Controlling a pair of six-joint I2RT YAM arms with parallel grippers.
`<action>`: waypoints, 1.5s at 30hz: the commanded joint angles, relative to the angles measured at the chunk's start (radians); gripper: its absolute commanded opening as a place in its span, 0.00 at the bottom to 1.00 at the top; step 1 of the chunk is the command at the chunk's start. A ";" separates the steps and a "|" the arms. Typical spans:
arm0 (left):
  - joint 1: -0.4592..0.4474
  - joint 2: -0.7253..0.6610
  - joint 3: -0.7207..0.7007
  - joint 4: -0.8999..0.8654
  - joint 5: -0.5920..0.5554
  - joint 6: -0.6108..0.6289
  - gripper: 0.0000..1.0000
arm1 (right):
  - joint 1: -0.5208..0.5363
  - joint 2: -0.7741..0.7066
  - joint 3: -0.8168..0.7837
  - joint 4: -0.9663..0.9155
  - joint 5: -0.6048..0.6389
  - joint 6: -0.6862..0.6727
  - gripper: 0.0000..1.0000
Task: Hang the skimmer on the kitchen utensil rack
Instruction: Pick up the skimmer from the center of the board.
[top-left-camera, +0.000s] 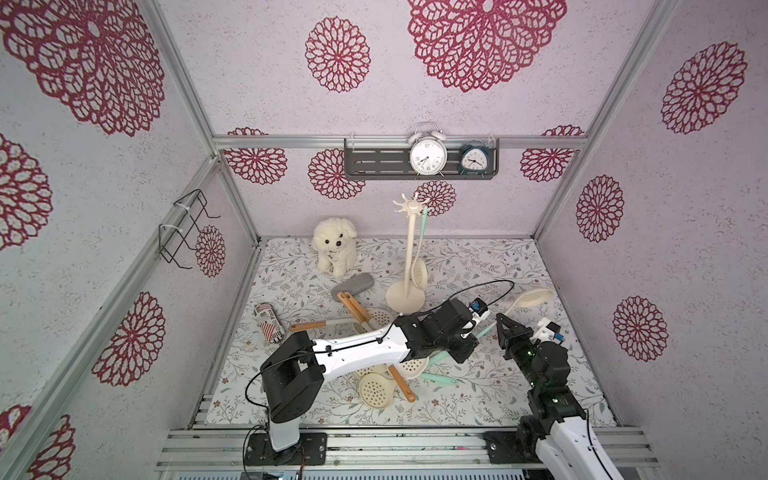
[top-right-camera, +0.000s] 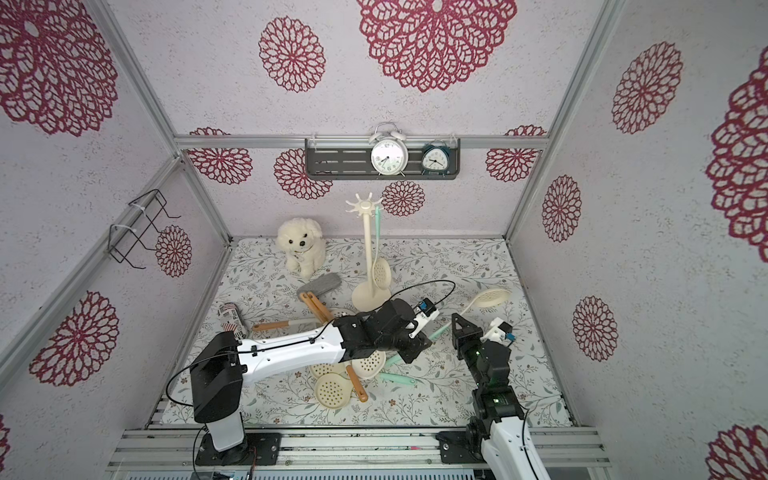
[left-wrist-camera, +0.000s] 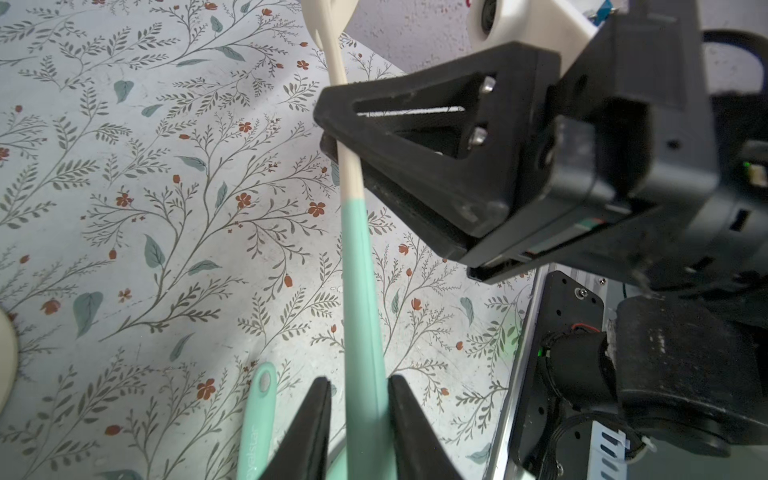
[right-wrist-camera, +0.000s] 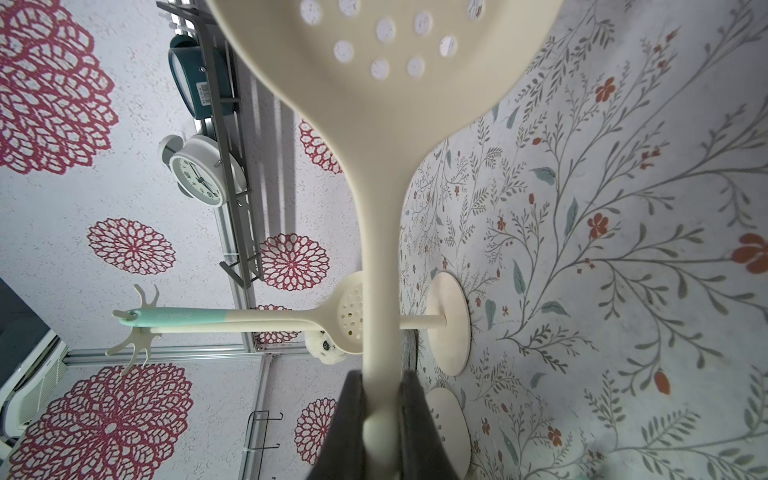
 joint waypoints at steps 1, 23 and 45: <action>-0.006 0.022 0.019 -0.008 -0.006 0.009 0.18 | 0.012 -0.010 0.016 0.058 -0.022 0.014 0.00; 0.203 -0.303 -0.053 -0.319 0.142 -0.042 0.00 | 0.011 -0.127 0.183 -0.173 -0.212 -1.138 0.74; 0.442 -0.493 -0.076 -0.594 0.478 -0.024 0.00 | 0.591 0.435 0.538 -0.219 0.109 -2.117 0.88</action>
